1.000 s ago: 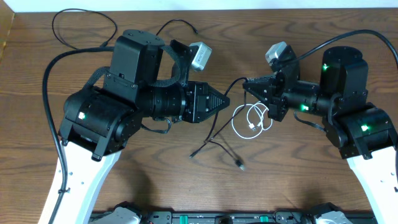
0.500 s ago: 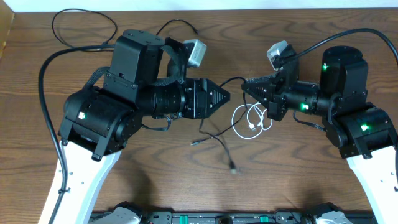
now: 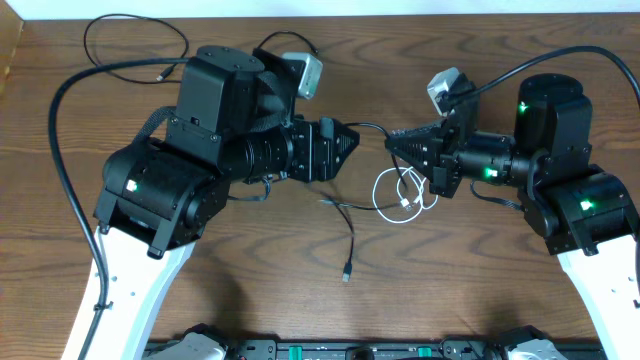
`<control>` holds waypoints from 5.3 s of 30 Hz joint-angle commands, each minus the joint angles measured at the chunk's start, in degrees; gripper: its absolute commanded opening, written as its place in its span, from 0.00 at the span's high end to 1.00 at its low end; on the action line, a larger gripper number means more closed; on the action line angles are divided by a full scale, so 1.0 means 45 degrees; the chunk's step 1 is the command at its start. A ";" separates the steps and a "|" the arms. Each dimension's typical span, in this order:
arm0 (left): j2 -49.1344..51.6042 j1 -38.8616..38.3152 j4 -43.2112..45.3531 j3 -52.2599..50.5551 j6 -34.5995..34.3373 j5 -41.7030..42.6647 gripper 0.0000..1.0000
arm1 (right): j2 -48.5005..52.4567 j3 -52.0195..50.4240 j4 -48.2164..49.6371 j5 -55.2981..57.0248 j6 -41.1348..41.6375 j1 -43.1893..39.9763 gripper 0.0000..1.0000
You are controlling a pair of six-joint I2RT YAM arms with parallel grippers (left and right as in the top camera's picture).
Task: Untangle cables
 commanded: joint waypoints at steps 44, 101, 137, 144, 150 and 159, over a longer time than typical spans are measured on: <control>0.0894 -0.0029 0.0427 0.0102 -1.1526 -0.0457 0.05 | 0.0029 0.0151 0.0903 -0.1681 0.0311 0.0087 0.99; 0.0903 -0.0024 0.0461 0.0102 -1.6762 0.0442 0.29 | 0.0029 0.0151 0.3487 -0.0685 0.2030 0.0962 0.99; 0.4614 0.1321 -0.3565 -0.1506 -0.1734 -0.6319 0.03 | 0.2463 0.0136 -0.2647 0.3264 0.2584 0.0923 0.12; 0.4614 0.2973 -0.3342 -0.2351 0.0413 -0.4274 0.03 | 0.2458 0.0136 -0.3167 0.3963 0.2594 0.0000 0.01; 0.4619 0.2812 -0.2016 -0.4755 0.0908 -0.3104 0.03 | 0.2463 0.0136 -0.3196 0.3949 0.2943 -0.1137 0.01; 0.4643 0.1909 0.1991 -0.7970 0.0748 -0.3988 0.03 | 0.2463 0.0136 -0.3366 0.3949 0.2929 -0.1253 0.01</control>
